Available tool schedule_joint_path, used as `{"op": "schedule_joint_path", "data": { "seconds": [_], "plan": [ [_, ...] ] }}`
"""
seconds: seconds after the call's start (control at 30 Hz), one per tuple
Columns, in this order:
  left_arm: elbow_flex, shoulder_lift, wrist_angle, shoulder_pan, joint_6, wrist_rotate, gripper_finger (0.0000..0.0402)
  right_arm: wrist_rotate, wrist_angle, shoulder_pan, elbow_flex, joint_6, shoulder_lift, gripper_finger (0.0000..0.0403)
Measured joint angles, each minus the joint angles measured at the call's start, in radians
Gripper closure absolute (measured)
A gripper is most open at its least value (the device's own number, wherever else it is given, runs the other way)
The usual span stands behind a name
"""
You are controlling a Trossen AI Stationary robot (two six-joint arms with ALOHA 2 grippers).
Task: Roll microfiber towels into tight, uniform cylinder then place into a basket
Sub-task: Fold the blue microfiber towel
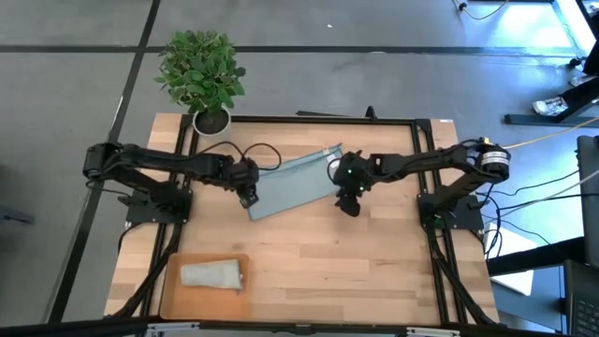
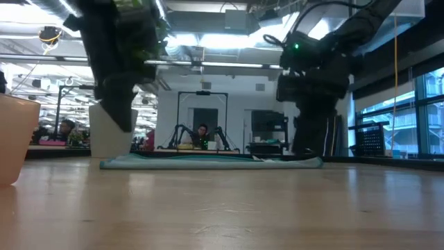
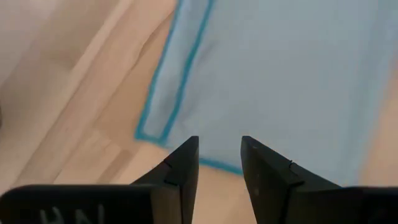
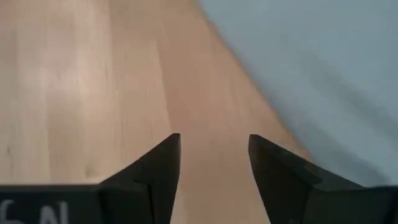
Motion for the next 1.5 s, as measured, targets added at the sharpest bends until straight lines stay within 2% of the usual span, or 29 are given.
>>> {"op": "schedule_joint_path", "data": {
  "seconds": [0.3, 0.4, 0.53, 0.87, 1.1, 1.27, 1.5],
  "plan": [
    [-0.133, 0.037, 0.043, 0.075, -0.001, -0.001, 0.029, 0.039, 0.005, -0.014, -0.006, -0.02, 0.104, 0.0212],
    [-0.168, 0.038, 0.091, 0.075, 0.005, 0.04, 0.029, 0.027, 0.001, -0.035, -0.006, -0.045, 0.107, 0.0212],
    [-0.214, 0.038, 0.174, 0.058, 0.004, 0.093, 0.029, 0.03, 0.003, -0.074, -0.007, -0.061, 0.103, 0.0213],
    [-0.241, 0.036, 0.24, -0.019, -0.077, 0.073, 0.029, 0.06, 0.018, -0.165, -0.008, -0.101, 0.103, 0.0212],
    [-0.244, 0.038, 0.323, -0.068, -0.13, 0.114, 0.029, 0.124, 0.054, -0.226, -0.009, -0.103, 0.104, 0.0212],
    [-0.244, 0.036, 0.42, -0.092, -0.12, 0.219, 0.029, 0.133, 0.057, -0.239, 0.004, -0.1, 0.106, 0.0212],
    [-0.203, 0.009, 0.347, -0.095, -0.089, 0.346, 0.029, 0.054, -0.011, -0.233, 0.089, -0.094, 0.099, 0.0212]
  ]
}}
